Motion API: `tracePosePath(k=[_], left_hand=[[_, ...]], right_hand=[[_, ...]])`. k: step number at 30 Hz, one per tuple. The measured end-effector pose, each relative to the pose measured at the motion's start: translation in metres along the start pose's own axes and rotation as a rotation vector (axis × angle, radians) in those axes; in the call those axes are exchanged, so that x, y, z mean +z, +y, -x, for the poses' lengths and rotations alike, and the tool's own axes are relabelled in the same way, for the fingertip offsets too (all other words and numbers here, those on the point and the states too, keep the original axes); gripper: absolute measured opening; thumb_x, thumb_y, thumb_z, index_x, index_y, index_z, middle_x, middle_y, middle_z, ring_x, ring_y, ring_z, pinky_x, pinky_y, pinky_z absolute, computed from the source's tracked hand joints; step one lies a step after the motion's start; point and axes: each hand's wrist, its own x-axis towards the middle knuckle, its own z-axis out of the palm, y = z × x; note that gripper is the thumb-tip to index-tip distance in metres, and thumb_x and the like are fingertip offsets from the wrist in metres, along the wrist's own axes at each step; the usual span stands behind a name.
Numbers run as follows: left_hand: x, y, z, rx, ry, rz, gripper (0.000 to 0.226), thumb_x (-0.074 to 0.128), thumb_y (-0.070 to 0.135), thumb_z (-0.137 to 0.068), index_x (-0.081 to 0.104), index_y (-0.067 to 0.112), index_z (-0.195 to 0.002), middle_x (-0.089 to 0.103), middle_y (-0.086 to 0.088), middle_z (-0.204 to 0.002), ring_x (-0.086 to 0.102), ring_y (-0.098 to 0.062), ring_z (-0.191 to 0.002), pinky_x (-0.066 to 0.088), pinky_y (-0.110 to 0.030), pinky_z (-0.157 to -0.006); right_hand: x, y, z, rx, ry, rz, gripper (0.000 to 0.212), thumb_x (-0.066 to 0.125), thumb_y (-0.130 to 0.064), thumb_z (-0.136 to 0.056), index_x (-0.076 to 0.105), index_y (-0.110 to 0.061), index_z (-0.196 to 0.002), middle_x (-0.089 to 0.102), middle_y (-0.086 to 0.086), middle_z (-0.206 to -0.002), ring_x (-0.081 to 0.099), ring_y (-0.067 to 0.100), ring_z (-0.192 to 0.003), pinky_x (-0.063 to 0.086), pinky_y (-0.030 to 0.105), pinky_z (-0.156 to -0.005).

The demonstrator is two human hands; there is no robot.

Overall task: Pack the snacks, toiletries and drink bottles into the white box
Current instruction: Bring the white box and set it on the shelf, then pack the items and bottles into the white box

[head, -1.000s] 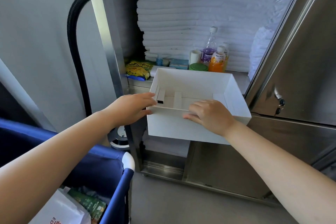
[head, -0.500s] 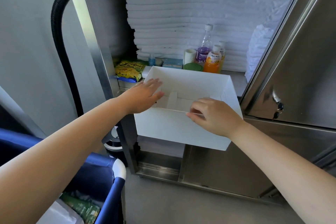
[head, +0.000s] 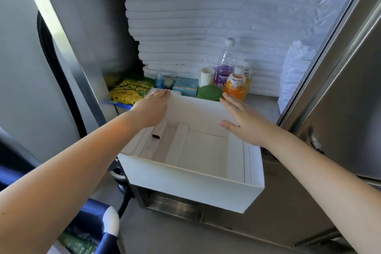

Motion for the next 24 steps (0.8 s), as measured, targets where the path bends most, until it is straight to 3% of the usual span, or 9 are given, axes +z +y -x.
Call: tracePosePath(k=[2, 4, 6, 9, 12, 17, 20, 24], left_hand=[[0.001, -0.004, 0.003, 0.001, 0.012, -0.008, 0.054, 0.03, 0.02, -0.1, 0.009, 0.008, -0.149, 0.012, -0.004, -0.156, 0.013, -0.02, -0.143, 0.026, -0.037, -0.113], [0.005, -0.007, 0.006, 0.018, 0.048, -0.001, 0.055, 0.032, 0.02, -0.1, 0.009, 0.012, -0.15, 0.015, -0.001, -0.153, 0.019, -0.019, -0.14, 0.029, -0.034, -0.112], [0.009, -0.011, 0.005, 0.03, 0.077, 0.063, 0.054, 0.035, 0.019, -0.099, 0.014, 0.016, -0.149, 0.02, 0.002, -0.15, 0.022, -0.016, -0.139, 0.027, -0.029, -0.11], [0.007, -0.016, -0.001, 0.042, 0.112, 0.155, 0.052, 0.039, 0.016, -0.098, 0.023, 0.02, -0.147, 0.03, 0.005, -0.145, 0.022, -0.011, -0.137, 0.023, -0.024, -0.108], [0.004, -0.016, -0.007, 0.072, 0.165, 0.073, 0.045, 0.043, 0.019, -0.097, 0.034, 0.02, -0.142, 0.039, 0.004, -0.138, 0.026, -0.013, -0.132, 0.029, -0.028, -0.107], [-0.001, -0.012, -0.022, 0.071, 0.159, 0.034, 0.027, 0.041, 0.025, -0.097, 0.043, 0.019, -0.123, 0.049, 0.002, -0.123, 0.043, -0.015, -0.115, 0.049, -0.032, -0.087], [0.002, -0.018, -0.025, 0.123, 0.125, 0.185, 0.031, 0.04, 0.027, -0.098, 0.042, 0.021, -0.128, 0.049, 0.005, -0.126, 0.042, -0.012, -0.118, 0.043, -0.028, -0.093], [0.004, -0.028, -0.029, 0.211, 0.052, 0.435, 0.034, 0.038, 0.028, -0.098, 0.042, 0.03, -0.132, 0.043, 0.018, -0.126, 0.029, 0.006, -0.117, 0.022, -0.007, -0.091]], right_hand=[[0.004, 0.012, -0.018, -0.048, -0.031, 0.001, 0.064, 0.037, -0.043, -0.099, 0.009, -0.021, -0.152, 0.001, -0.006, -0.16, 0.0, 0.006, -0.145, 0.005, 0.023, -0.112], [0.008, 0.019, -0.036, -0.089, 0.016, -0.072, 0.055, 0.043, -0.034, -0.099, 0.024, -0.02, -0.149, 0.024, -0.004, -0.155, 0.021, 0.009, -0.141, 0.017, 0.02, -0.108], [0.01, 0.024, -0.052, -0.101, 0.076, -0.16, 0.042, 0.046, -0.025, -0.098, 0.041, -0.021, -0.14, 0.045, -0.006, -0.141, 0.04, 0.007, -0.128, 0.029, 0.017, -0.098], [0.009, 0.028, -0.068, -0.138, 0.121, -0.228, 0.026, 0.05, -0.01, -0.095, 0.058, -0.02, -0.118, 0.059, -0.01, -0.116, 0.051, 0.004, -0.107, 0.033, 0.006, -0.081], [0.007, 0.03, -0.075, -0.19, 0.131, -0.21, 0.017, 0.053, -0.007, -0.093, 0.06, -0.016, -0.106, 0.061, -0.008, -0.106, 0.054, 0.005, -0.095, 0.039, 0.01, -0.076], [-0.001, 0.023, -0.089, -0.412, 0.196, 0.074, 0.007, 0.059, -0.015, -0.091, 0.063, -0.01, -0.095, 0.059, 0.0, -0.092, 0.057, 0.017, -0.081, 0.049, 0.035, -0.065], [-0.005, 0.018, -0.102, -0.572, 0.27, 0.265, 0.011, 0.061, -0.017, -0.09, 0.066, -0.008, -0.091, 0.059, 0.005, -0.084, 0.056, 0.021, -0.072, 0.05, 0.034, -0.06], [0.002, 0.015, -0.114, -0.671, 0.301, 0.38, 0.011, 0.058, -0.014, -0.092, 0.065, -0.008, -0.086, 0.053, 0.004, -0.073, 0.047, 0.019, -0.06, 0.044, 0.031, -0.048]])
